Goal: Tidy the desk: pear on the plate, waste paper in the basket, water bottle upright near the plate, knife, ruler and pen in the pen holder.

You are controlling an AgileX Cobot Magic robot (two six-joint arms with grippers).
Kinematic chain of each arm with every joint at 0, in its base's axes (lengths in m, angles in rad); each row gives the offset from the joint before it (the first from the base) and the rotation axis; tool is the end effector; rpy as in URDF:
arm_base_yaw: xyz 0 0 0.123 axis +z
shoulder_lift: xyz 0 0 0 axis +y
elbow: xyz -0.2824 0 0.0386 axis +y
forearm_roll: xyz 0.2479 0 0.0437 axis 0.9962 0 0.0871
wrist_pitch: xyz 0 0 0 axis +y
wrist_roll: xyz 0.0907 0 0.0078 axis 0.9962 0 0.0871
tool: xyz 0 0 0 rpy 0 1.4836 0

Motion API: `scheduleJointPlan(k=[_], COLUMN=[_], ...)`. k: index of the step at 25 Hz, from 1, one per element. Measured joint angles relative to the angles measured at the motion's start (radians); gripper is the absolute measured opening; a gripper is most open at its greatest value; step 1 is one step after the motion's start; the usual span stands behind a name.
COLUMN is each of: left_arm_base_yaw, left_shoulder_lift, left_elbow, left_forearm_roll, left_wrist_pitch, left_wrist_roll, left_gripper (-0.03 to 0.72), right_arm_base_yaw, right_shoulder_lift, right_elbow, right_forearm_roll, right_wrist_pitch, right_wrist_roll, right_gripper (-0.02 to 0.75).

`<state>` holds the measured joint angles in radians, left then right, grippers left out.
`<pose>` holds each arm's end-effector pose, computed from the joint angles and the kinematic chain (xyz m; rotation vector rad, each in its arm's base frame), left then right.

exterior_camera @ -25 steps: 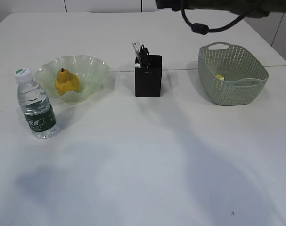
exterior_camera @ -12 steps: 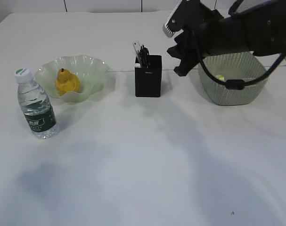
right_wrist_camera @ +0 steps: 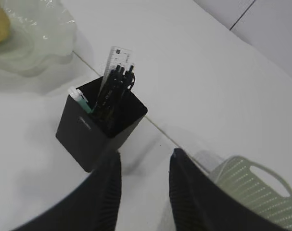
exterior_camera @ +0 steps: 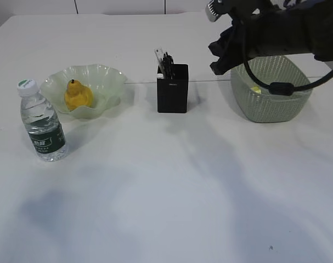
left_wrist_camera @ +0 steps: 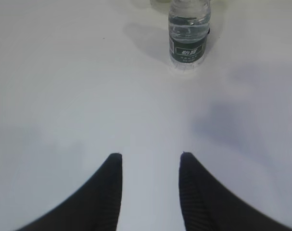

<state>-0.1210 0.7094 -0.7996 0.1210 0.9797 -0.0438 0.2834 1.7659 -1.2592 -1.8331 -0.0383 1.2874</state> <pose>0.1172 -0.0050 0.3371 0.1230 2.3625 0.0720 0.3959 0.1187 0.2726 -0.8284 1.8230 -0.1315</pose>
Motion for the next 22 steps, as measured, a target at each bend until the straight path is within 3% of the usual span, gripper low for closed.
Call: scheduleJointPlan(k=[11, 22], left_arm_base_yaw=[0.000, 0.000], left_shoulder_lift=[0.000, -0.002], left_elbow=[0.000, 0.000], left_forearm_roll=[0.000, -0.003], left_wrist_pitch=[-0.001, -0.057], left_wrist_roll=[0.000, 0.000], left_gripper=[0.274, 0.274], right_arm_base_yaw=[0.000, 0.000], right_shoulder_lift=[-0.012, -0.187], right_elbow=[0.113, 0.317], right_forearm_roll=[0.000, 0.004], right_wrist_pitch=[0.017, 0.084], right_wrist_roll=[0.210, 0.237], right_gripper=[0.283, 0.282])
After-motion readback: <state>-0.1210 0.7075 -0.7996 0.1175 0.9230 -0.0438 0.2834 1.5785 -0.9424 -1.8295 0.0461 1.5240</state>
